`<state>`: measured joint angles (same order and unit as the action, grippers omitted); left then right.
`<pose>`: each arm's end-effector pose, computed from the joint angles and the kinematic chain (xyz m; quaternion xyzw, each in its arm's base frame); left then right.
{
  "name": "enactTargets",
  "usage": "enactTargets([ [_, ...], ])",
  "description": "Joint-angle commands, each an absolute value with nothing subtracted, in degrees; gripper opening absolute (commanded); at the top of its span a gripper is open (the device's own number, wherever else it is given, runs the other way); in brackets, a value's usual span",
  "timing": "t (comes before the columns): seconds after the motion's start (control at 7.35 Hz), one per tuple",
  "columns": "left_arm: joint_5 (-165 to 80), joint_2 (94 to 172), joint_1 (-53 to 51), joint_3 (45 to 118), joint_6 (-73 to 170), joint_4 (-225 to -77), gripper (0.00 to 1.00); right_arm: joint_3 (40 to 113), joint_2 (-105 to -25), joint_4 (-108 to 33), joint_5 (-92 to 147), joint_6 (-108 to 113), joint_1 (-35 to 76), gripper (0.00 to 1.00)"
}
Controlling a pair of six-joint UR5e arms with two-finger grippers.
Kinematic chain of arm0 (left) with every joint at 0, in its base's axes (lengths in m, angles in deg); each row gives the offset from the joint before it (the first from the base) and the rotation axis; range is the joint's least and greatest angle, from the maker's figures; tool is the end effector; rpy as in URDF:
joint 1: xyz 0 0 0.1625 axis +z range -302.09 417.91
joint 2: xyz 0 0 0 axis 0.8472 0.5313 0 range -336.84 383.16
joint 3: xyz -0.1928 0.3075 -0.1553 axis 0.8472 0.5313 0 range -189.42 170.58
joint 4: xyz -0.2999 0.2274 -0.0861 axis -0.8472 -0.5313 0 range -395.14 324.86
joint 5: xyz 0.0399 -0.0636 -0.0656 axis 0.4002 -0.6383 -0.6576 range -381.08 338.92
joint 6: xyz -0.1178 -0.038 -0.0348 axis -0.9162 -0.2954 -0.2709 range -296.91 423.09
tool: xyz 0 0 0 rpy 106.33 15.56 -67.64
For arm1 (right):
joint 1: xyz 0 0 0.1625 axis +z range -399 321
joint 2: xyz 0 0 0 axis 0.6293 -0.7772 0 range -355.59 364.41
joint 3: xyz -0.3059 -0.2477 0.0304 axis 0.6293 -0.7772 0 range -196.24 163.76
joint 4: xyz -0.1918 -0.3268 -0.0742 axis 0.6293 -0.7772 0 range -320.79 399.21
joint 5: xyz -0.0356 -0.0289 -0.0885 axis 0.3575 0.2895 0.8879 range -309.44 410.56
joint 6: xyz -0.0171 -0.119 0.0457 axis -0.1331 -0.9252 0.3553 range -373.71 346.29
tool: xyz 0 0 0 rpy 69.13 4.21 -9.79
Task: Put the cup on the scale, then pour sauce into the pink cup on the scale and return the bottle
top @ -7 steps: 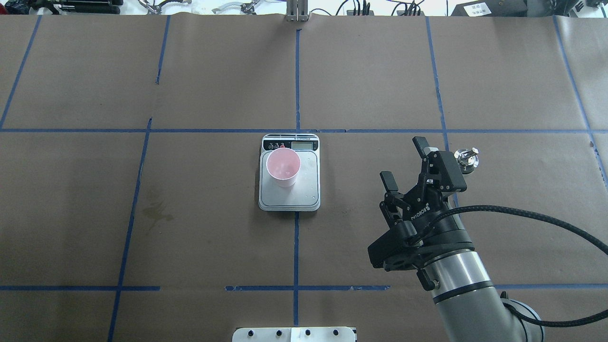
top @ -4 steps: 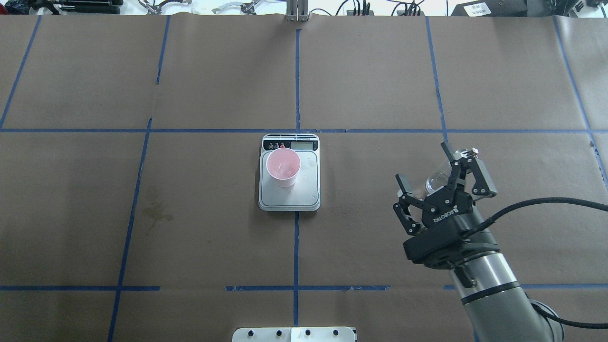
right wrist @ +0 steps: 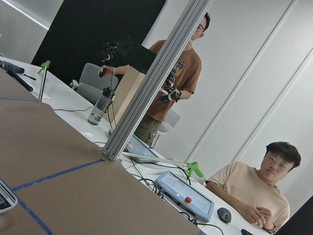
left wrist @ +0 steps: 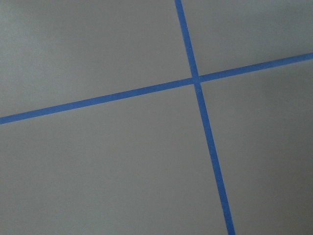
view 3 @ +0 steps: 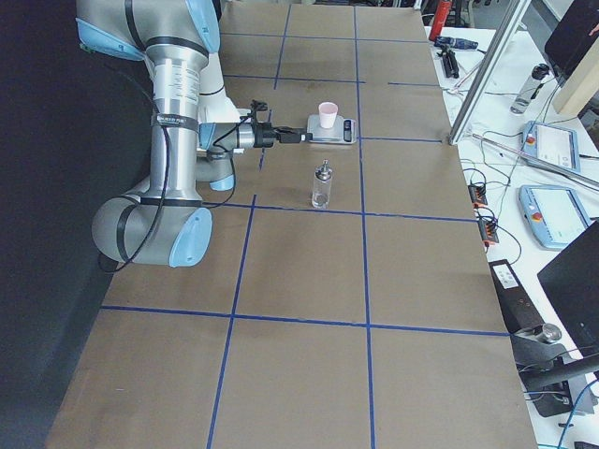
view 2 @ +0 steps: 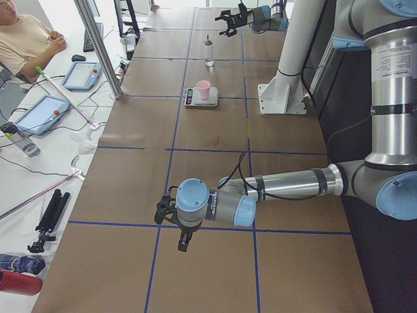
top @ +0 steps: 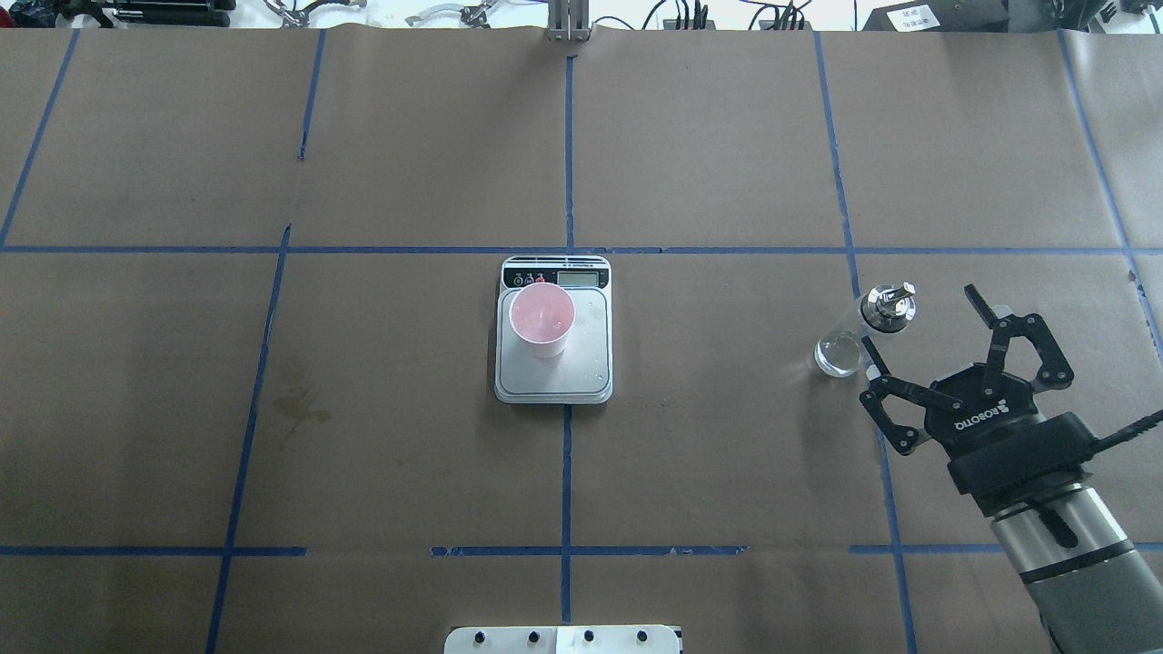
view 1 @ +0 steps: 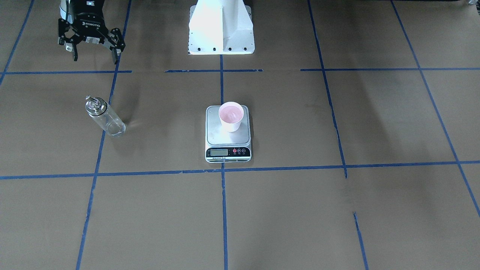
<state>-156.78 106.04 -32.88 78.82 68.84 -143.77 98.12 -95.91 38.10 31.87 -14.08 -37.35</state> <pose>-0.0470 -0.4219 0.6817 0.1002 0.3818 0.0727 0.9159 -0.2912 -0.2637 0.3567 0.7095 -0.1802 -0.0280 0.6807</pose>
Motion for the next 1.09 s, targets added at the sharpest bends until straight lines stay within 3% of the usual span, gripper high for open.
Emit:
enactTargets([
  [0.0,-156.78,106.05,-32.88,78.74,68.81,-143.77,1.00,91.73,-108.62,51.96,31.93,-13.09,-36.98,1.00],
  [0.41,-156.69,106.05,-32.88,78.74,68.90,-143.77,1.00,86.25,-110.99,54.24,32.19,-27.10,-32.16,1.00],
  [0.68,-156.69,106.05,-32.88,78.73,68.98,-143.77,1.00,86.16,-109.50,45.32,30.36,-34.44,-23.40,1.00],
  [0.95,-156.69,106.05,-32.88,78.73,69.07,-143.77,1.00,86.16,-105.13,31.01,15.74,-35.07,-5.69,1.00],
])
